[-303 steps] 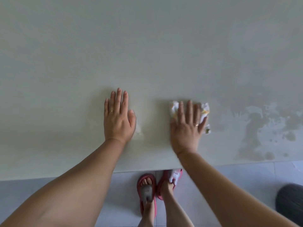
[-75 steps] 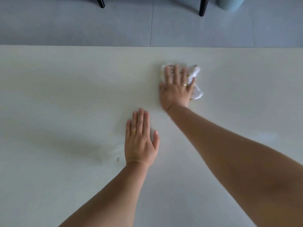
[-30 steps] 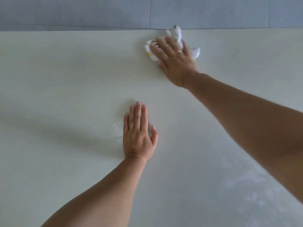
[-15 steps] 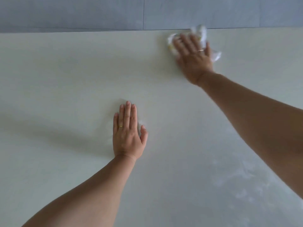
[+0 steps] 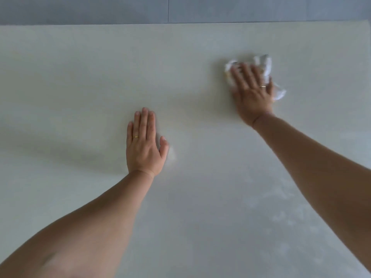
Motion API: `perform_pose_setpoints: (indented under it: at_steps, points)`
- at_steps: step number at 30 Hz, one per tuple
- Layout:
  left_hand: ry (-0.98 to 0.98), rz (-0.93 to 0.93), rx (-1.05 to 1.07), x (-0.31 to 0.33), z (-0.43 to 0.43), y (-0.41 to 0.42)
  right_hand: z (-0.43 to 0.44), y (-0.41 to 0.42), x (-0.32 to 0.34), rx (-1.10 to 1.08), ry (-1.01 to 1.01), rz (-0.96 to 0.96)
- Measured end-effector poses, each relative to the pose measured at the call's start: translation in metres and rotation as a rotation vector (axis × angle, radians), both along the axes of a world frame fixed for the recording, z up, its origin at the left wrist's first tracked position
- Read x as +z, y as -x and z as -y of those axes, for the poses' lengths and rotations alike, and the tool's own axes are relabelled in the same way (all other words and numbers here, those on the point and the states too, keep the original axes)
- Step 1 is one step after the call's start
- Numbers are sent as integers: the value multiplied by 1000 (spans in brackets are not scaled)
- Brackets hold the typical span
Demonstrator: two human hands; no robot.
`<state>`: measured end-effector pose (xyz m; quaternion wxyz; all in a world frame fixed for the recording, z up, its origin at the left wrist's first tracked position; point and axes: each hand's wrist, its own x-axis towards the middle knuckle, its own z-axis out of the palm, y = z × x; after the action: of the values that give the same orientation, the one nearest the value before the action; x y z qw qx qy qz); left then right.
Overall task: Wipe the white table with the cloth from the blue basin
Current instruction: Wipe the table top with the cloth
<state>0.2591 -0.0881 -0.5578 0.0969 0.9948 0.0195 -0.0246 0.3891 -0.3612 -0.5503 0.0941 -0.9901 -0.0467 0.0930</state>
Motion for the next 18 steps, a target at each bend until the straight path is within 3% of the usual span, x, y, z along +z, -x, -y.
perform_pose_setpoints:
  at_steps: [3,5,10,13,18]
  points:
    - [-17,-41,23,3,4,0,1,2,1,-388,-55,-32]
    - [-44,-46,53,7,8,1,-39,16,3,-438,-89,-44]
    - [66,4,38,12,66,35,-77,68,2,75,-75,-46]
    - [99,-23,-58,7,91,56,-33,49,0,165,-14,46]
    - [56,-25,-62,0,90,57,38,24,-5,-301,21,41]
